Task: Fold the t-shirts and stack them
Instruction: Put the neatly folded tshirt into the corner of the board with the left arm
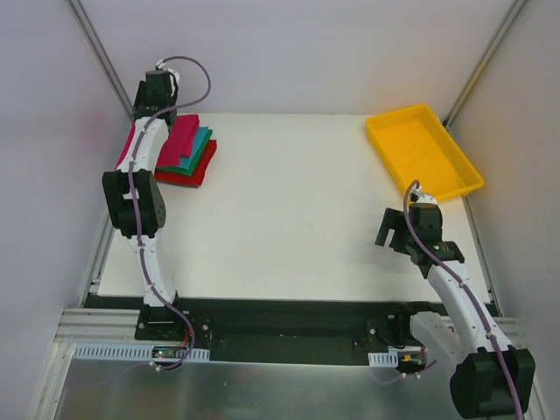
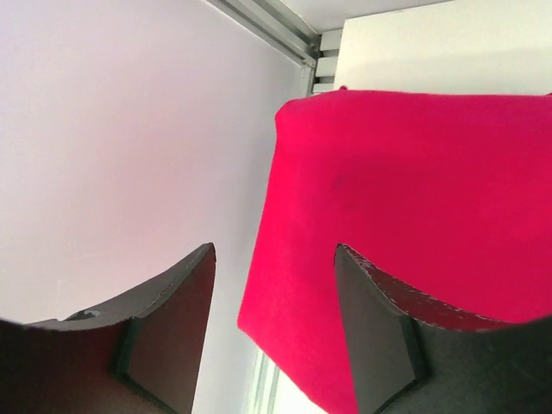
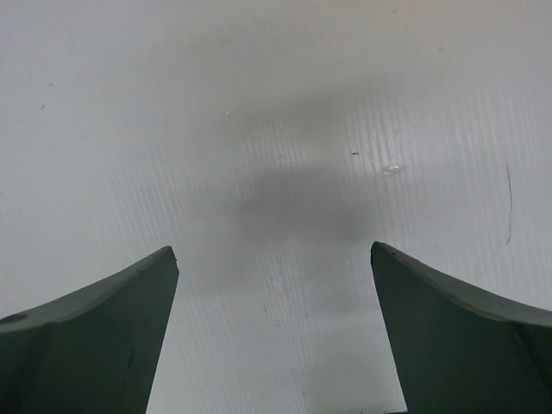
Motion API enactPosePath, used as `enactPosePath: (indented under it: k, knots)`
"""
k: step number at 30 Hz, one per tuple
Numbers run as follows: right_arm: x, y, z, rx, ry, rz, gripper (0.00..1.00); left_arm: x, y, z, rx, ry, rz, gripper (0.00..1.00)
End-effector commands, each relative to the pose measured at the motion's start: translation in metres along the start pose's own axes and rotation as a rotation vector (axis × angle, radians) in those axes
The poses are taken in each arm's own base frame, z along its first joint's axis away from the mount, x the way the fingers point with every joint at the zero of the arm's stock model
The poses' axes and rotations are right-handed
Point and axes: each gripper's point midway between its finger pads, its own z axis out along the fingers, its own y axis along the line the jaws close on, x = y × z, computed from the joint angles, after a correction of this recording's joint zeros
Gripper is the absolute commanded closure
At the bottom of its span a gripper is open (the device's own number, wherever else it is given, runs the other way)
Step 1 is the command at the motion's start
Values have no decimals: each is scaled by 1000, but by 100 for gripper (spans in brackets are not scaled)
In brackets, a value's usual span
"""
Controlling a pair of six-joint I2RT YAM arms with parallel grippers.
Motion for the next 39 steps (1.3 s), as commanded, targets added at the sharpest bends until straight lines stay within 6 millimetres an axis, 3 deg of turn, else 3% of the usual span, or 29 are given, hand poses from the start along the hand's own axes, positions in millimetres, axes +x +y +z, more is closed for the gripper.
enactPosePath:
  k: [1, 6, 11, 13, 15, 16, 17, 20, 22, 23, 24, 25, 27, 31, 34, 39]
  knots:
    - [-16, -3, -7, 24, -36, -6, 4, -14, 1, -5, 30, -49, -90, 37]
    - [-19, -2, -9, 21, -51, -4, 4, -16, -3, -22, 92, -55, -181, 1]
    - [-22, 3, -11, -5, -66, 4, 4, -47, 0, -90, 261, -161, -448, 1]
    - [-25, 9, -12, -42, -84, 5, 4, -56, 2, -128, 338, -194, -610, 1]
    - [-30, 14, -14, -67, -109, 20, 4, -57, -8, -171, 448, -217, -692, 1]
    - [-33, 18, -17, -95, -129, 21, 4, -46, -10, -184, 443, -198, -738, 1]
    - [-36, 20, -19, -110, -150, 25, 4, -41, -21, -210, 467, -208, -745, 1]
    - [-42, 28, -27, -163, -208, 32, 4, 7, -51, -267, 453, -191, -747, 1]
    - [-46, 35, -36, -216, -245, 23, 4, 59, -90, -292, 494, -143, -722, 1]
    - [-47, 35, -39, -219, -265, 24, 4, 73, -96, -312, 547, -157, -756, 1]
    - [-49, 34, -43, -219, -288, 29, 4, 97, -115, -315, 582, -112, -756, 1]
    - [-49, 32, -45, -217, -304, 34, 4, 112, -119, -326, 622, -118, -783, 1]
    - [-51, 31, -49, -226, -342, 42, 4, 150, -139, -329, 672, -71, -780, 1]
    - [-56, 24, -56, -207, -425, 71, 4, 202, -151, -321, 652, -18, -810, 1]
    - [-56, 26, -62, -230, -461, 75, 4, 215, -155, -321, 658, -20, -828, 1]
    - [-61, 29, -69, -264, -518, 71, 4, 219, -160, -319, 660, 3, -809, 1]
